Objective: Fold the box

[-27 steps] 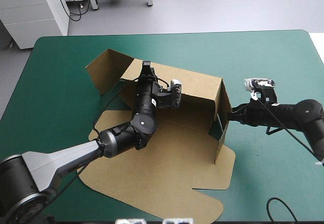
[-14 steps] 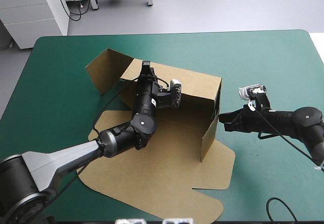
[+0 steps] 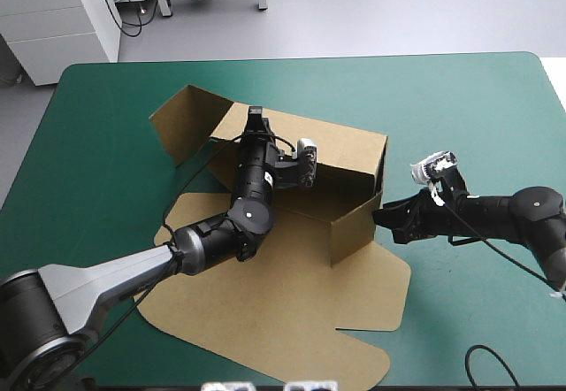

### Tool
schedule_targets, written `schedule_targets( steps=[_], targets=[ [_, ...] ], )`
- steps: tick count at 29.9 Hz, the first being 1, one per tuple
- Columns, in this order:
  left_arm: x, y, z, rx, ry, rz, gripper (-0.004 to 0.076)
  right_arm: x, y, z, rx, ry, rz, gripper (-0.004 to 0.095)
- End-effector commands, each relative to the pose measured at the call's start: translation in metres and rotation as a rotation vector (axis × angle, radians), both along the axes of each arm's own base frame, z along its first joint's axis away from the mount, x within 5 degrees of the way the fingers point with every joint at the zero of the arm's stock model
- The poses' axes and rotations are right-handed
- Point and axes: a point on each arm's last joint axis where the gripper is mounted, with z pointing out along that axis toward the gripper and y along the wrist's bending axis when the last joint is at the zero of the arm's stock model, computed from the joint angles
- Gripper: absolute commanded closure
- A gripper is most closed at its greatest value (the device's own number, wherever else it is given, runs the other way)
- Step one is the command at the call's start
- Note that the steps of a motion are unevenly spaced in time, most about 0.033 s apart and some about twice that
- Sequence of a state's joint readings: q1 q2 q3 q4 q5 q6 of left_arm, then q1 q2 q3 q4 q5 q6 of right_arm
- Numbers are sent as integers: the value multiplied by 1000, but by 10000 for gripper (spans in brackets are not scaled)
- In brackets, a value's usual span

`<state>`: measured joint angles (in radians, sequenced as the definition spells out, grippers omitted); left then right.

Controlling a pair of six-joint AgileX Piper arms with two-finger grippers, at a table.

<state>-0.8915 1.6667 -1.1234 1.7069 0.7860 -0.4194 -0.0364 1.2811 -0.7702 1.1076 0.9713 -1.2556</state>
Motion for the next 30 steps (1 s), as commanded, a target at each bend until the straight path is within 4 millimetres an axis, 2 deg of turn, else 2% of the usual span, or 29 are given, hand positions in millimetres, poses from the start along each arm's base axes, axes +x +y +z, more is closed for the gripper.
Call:
schedule_targets(
  steps=[1,2,4,14,18,24,30],
  targets=[
    [-2,4,34,10,-153,-9,731,-3,3,16,49,-53,17,289],
    [-2,4,34,10,-153,-9,731,-3,3,16,49,-53,17,240],
    [-2,4,34,10,-153,-9,731,-4,4,16,54,-37,13,205],
    [-2,4,33,9,-149,-17,731,-5,5,3,101,-1,-79,220],
    [-2,4,33,41,-153,-21,731,-12,18,-2,74,-48,-111,220],
    [-2,4,34,51,-156,-18,731,-16,43,6,26,-162,-200,220],
    [-2,4,34,51,-156,-18,731,-15,56,9,31,-213,-308,220]
  ],
)
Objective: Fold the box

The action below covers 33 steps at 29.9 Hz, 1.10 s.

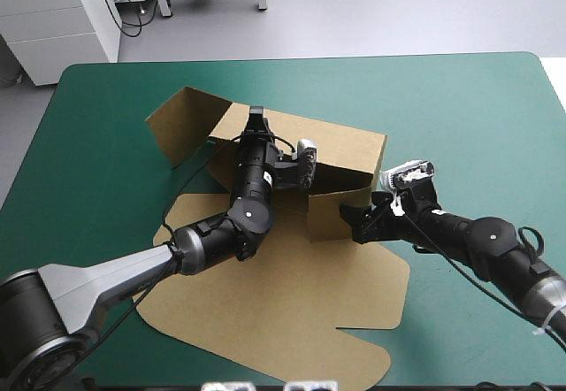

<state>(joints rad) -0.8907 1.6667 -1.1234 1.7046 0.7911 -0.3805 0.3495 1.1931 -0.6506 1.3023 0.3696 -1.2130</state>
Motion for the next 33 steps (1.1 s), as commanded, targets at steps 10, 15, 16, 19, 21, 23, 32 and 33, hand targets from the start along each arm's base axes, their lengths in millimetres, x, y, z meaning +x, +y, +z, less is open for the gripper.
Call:
schedule_targets(
  steps=[10,15,16,19,21,23,32,33],
  targets=[
    [-2,3,34,14,-152,-19,731,0,14,19,11,-141,-274,220],
    [-2,3,34,14,-152,-19,731,2,9,20,-7,-171,-378,237],
    [-2,3,34,14,-152,-19,731,3,7,20,-14,-179,-397,240],
    [-2,3,34,14,-151,-20,731,4,4,21,-24,-192,-430,247],
    [-2,3,33,13,-149,-24,731,5,4,21,-30,-197,-432,247],
    [-2,3,33,13,-148,-25,731,7,5,19,-39,-192,-427,247],
    [-3,0,32,10,-133,-56,731,24,18,4,-102,-160,-399,409],
    [-3,0,32,10,-133,-56,731,25,19,6,-98,-164,-400,425]
  ],
)
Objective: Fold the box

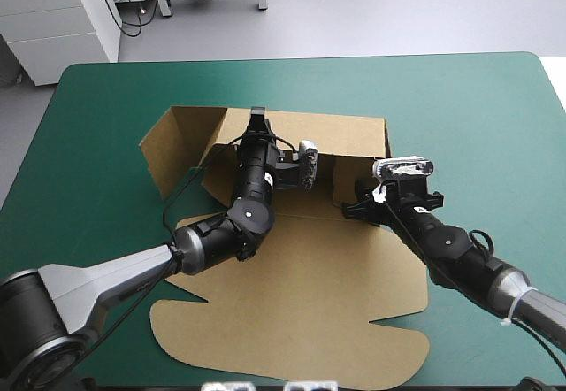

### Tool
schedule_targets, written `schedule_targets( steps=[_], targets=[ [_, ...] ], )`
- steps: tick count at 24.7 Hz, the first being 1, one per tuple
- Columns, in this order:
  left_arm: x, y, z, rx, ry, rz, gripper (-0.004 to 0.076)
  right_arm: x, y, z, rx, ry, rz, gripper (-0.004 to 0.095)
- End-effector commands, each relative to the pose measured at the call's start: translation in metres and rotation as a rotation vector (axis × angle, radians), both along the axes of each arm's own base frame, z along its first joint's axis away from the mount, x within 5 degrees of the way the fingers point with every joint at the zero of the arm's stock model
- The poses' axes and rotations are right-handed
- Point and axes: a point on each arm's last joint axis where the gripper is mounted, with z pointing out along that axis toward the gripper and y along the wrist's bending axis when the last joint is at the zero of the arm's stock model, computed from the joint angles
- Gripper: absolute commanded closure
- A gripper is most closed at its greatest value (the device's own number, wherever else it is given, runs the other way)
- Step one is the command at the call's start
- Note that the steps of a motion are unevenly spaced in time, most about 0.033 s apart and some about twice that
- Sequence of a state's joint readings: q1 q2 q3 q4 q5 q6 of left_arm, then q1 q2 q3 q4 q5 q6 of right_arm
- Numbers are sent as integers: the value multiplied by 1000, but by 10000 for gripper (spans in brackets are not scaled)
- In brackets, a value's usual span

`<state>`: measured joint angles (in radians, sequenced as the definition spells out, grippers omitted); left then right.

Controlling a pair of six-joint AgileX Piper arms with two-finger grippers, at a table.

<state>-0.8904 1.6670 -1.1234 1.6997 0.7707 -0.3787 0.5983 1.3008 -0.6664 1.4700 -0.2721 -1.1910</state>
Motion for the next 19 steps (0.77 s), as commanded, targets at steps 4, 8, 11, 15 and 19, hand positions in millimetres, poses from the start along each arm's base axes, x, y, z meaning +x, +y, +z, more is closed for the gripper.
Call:
schedule_targets(
  steps=[4,8,11,15,19],
  targets=[
    [-3,1,33,12,-146,-40,731,11,5,26,4,-95,2,587],
    [-3,2,33,13,-146,-38,731,11,5,27,4,-96,7,933],
    [-3,2,33,13,-146,-38,731,11,6,27,8,-92,16,922],
    [-3,1,33,12,-146,-40,697,11,7,27,10,-90,22,922],
    [-3,1,33,12,-143,-44,399,10,8,26,14,-86,31,922]
  ],
)
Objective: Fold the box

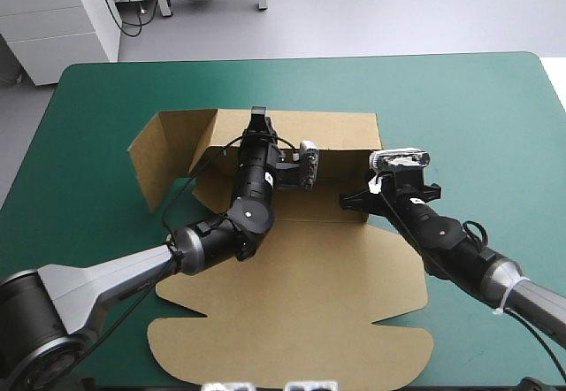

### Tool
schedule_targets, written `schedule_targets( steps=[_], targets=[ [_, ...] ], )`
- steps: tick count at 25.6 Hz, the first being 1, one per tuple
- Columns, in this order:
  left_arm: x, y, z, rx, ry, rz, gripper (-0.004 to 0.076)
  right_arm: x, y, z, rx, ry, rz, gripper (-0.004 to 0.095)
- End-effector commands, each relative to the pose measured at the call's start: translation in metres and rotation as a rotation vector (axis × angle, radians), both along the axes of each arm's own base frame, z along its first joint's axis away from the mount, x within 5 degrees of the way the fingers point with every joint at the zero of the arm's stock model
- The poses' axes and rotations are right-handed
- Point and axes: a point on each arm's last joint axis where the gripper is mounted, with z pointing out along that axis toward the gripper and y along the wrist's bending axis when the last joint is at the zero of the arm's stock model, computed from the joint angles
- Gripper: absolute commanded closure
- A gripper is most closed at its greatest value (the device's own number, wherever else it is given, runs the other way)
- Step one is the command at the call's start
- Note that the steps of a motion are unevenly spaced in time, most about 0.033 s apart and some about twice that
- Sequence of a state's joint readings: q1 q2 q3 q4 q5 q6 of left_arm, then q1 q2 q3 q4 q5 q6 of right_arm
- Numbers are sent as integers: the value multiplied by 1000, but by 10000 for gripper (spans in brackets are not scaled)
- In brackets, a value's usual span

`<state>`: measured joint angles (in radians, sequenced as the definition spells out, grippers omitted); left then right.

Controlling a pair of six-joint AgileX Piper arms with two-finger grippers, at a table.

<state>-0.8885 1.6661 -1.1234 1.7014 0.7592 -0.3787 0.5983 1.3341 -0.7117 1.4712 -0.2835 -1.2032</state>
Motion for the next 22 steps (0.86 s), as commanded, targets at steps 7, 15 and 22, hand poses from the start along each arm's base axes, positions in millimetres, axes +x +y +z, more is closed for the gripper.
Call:
schedule_targets(
  steps=[7,15,22],
  targets=[
    [-7,0,35,-27,-162,-5,211,5,-2,28,5,-106,-22,922],
    [-37,-22,40,-32,-214,-28,212,30,9,40,-48,-157,-45,922],
    [-68,-37,46,-39,-281,-10,212,41,14,42,-48,-164,-70,922]
  ],
)
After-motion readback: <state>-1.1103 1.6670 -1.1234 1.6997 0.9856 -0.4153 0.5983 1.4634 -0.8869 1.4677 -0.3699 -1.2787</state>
